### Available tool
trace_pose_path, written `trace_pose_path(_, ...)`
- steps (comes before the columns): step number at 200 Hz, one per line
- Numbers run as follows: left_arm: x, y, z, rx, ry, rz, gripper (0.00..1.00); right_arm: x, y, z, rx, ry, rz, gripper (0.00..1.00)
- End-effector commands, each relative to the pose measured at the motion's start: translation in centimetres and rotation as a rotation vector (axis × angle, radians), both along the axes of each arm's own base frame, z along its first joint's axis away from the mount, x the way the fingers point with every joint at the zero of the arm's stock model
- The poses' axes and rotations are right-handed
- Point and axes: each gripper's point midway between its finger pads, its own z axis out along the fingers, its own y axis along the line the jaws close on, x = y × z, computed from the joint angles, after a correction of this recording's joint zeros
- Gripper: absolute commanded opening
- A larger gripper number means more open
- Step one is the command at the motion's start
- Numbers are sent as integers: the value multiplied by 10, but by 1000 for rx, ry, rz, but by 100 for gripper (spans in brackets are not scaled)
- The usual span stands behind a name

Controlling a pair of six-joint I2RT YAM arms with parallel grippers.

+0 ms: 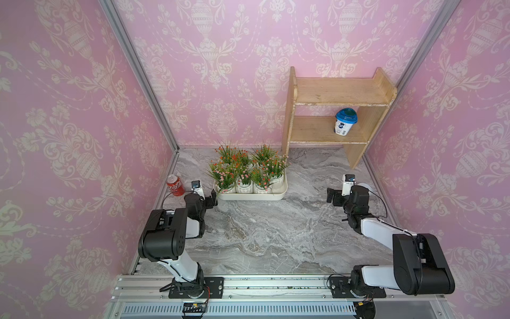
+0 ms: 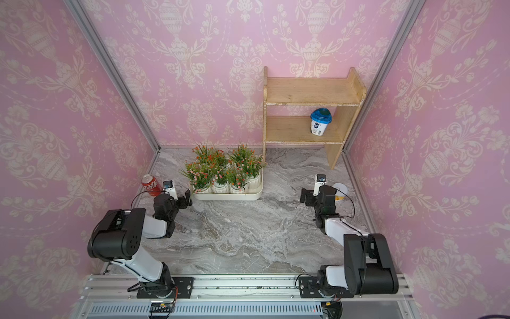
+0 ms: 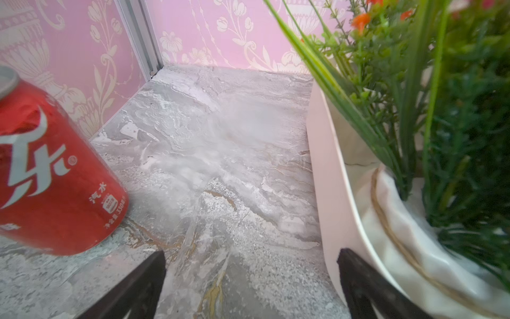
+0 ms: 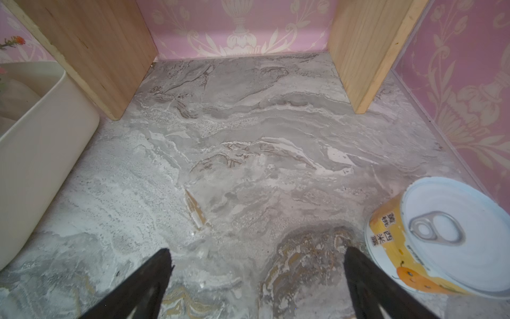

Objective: Put the potted gypsophila into the storage box
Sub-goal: Reset both arms

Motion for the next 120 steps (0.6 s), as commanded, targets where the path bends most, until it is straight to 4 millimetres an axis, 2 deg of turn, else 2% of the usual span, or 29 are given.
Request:
trace_pose_path(1,-7,13,9,24,-44,92,99,6,-3,5,32,-58,-21,100)
trace_pose_path(26,-12,15,10,21,-65,105,99,11,3,1,48,-63,11,100)
trace_pose_path(66,-4,-4,7,17,-37,-10,99,12,13,-4,53,-69,73,100)
trace_pose_path(102,-9,-1,10,20,-66,12,99,13,25,-5,52,-82,147,100)
trace_pose_path(120,-6,-3,8,18,-48,-4,99,13,29,-7,41,-76,167,100)
